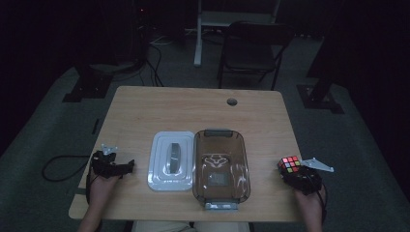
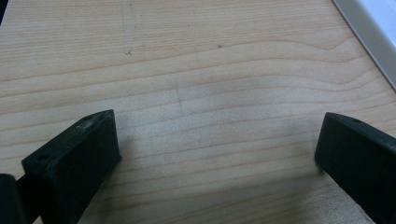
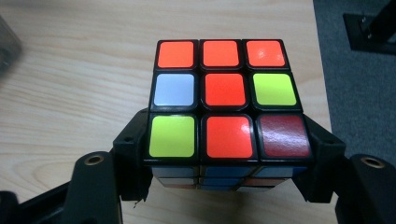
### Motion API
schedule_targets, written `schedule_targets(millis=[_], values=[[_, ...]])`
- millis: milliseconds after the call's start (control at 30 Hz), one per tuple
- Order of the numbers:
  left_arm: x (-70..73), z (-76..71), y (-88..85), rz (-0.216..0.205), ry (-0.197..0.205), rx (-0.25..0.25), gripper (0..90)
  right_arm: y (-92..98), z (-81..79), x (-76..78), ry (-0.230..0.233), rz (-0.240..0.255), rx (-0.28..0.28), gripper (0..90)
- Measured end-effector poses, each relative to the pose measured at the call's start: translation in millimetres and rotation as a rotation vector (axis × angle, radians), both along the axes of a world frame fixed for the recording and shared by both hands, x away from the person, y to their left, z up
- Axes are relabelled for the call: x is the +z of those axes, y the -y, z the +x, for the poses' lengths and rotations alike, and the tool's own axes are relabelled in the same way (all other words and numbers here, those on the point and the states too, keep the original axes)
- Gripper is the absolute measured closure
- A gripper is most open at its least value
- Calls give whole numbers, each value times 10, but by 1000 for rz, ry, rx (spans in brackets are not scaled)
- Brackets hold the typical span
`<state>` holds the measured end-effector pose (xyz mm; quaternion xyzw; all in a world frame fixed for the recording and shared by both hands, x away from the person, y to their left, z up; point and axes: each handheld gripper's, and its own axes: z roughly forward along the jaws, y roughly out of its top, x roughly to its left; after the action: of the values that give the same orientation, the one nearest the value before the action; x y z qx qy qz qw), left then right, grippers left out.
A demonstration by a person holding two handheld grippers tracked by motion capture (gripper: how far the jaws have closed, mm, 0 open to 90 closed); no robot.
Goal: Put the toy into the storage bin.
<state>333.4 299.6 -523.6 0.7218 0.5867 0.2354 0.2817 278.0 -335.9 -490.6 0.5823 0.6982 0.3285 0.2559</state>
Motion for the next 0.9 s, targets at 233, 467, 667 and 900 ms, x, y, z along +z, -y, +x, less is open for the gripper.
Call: schedule_targets(millis=[233,467,667,900], values=[[1,0,0,1,-1,0,5,-92,32,199,25,-1,69,338],[1,0,0,1,-1,0,5,-259,59,515,80,8,173,338],[0,0,0,1,0,0,5,-411,64,757,122,25,270,338],[1,0,-1,2,-1,0,5,-556,49,996,166,52,364,338]])
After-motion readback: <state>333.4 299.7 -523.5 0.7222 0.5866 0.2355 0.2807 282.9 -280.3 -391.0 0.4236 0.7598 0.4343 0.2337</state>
